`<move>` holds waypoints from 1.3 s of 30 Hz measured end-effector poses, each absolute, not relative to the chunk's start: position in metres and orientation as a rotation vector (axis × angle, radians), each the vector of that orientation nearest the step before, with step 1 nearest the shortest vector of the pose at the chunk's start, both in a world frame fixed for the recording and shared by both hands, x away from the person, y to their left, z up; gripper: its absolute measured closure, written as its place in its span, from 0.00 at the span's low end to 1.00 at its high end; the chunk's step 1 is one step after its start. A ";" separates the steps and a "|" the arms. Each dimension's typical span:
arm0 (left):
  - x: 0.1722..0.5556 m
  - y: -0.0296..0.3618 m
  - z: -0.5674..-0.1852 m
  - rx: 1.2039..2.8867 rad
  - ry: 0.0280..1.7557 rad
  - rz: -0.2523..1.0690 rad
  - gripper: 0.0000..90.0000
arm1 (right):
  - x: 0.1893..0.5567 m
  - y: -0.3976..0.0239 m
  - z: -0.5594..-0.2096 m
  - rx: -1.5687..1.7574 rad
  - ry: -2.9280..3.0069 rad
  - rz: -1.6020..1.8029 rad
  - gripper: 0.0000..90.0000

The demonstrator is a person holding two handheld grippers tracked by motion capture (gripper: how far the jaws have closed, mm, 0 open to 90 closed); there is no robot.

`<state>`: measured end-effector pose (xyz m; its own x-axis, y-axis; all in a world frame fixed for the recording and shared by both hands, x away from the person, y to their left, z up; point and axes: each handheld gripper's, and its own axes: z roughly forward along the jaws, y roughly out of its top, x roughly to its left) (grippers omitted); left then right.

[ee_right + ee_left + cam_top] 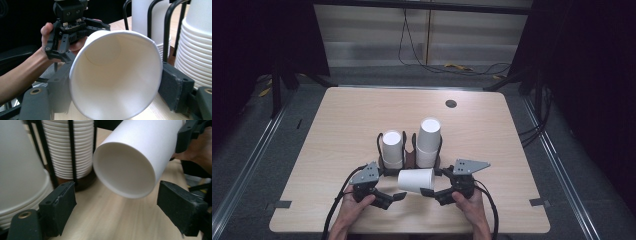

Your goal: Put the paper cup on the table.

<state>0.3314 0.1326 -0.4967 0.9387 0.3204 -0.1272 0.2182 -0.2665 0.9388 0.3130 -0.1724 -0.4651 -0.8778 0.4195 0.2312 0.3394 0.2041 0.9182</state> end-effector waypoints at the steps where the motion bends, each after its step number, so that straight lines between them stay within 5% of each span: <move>1: 0.331 0.135 -0.497 1.854 0.413 0.124 0.17 | 0.313 -0.173 -0.465 0.764 2.379 1.779 0.25; 39: 0.309 0.162 -0.511 1.594 0.595 0.537 0.17 | 0.306 -0.214 -0.454 1.029 2.393 1.412 0.25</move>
